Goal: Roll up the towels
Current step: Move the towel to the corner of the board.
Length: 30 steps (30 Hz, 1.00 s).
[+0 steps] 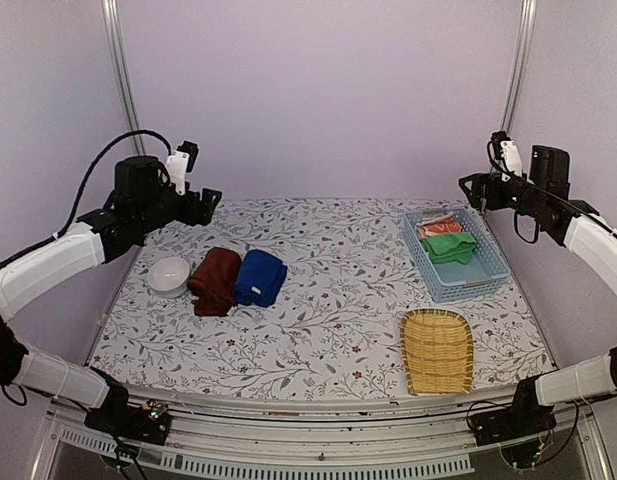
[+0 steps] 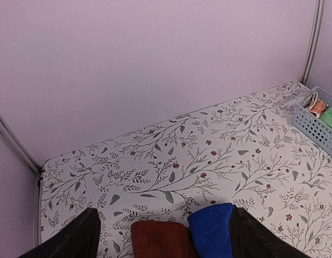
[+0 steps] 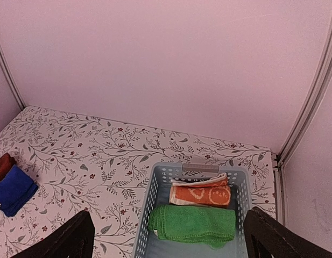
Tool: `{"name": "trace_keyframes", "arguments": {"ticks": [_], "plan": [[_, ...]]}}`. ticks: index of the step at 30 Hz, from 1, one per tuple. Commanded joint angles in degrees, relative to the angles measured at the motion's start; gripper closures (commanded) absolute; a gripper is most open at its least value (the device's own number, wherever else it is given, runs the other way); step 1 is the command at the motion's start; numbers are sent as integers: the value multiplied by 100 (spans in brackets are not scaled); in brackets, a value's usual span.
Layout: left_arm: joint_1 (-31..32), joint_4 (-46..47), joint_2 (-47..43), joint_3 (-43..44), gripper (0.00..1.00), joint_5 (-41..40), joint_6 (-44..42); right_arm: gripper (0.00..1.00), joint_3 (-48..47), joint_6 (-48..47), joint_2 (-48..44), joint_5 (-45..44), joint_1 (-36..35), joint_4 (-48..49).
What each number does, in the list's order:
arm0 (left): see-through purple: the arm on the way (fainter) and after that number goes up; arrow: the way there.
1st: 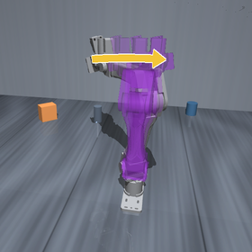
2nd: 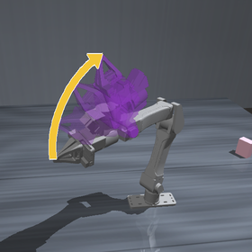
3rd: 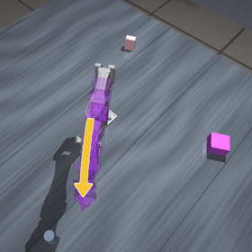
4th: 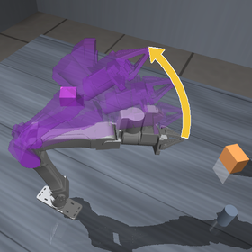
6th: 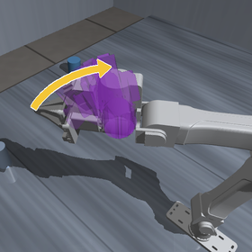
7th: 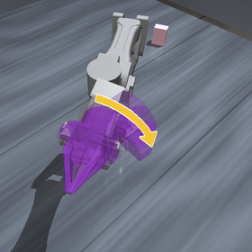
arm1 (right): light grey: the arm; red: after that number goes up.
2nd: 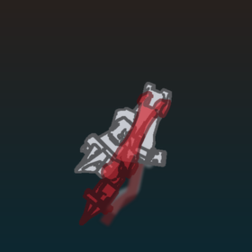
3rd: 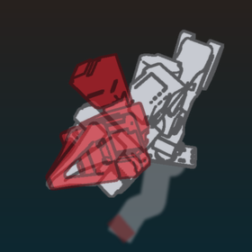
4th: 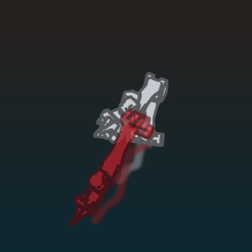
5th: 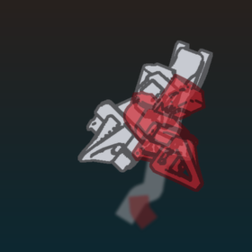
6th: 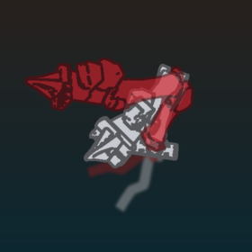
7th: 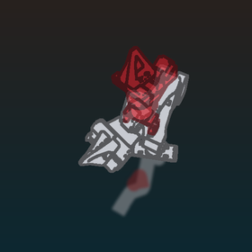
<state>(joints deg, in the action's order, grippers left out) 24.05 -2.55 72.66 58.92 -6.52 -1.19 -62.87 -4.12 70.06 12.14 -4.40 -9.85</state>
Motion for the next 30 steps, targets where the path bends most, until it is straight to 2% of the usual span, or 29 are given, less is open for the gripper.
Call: {"name": "trace_keyframes", "arguments": {"ticks": [1, 6, 11, 16, 21, 25, 30], "plan": [[12, -122, -151, -153, 17, 383, 203, 2, -30, -174, 122, 721, 193, 39], [427, -425, -15, -107, 20, 532, 459, 11, -228, -688, 375, 1412, 93, -453], [906, -893, 285, -6, 27, 517, 996, 25, -346, -1566, 655, 1829, -497, -1183], [1279, -1109, 548, -126, 34, 529, 1618, 51, -288, -2488, 1035, 1848, -1617, -2086], [1489, -1193, 627, -292, 38, 520, 2125, 76, -132, -2956, 1451, 1722, -2770, -2649], [1575, -1286, 647, -392, 38, 474, 2353, 84, -127, -3108, 1889, 1432, -3628, -2971], [1613, -1462, 670, -393, 38, 457, 2510, 90, -158, -3264, 2482, 1104, -4358, -3420]]}}
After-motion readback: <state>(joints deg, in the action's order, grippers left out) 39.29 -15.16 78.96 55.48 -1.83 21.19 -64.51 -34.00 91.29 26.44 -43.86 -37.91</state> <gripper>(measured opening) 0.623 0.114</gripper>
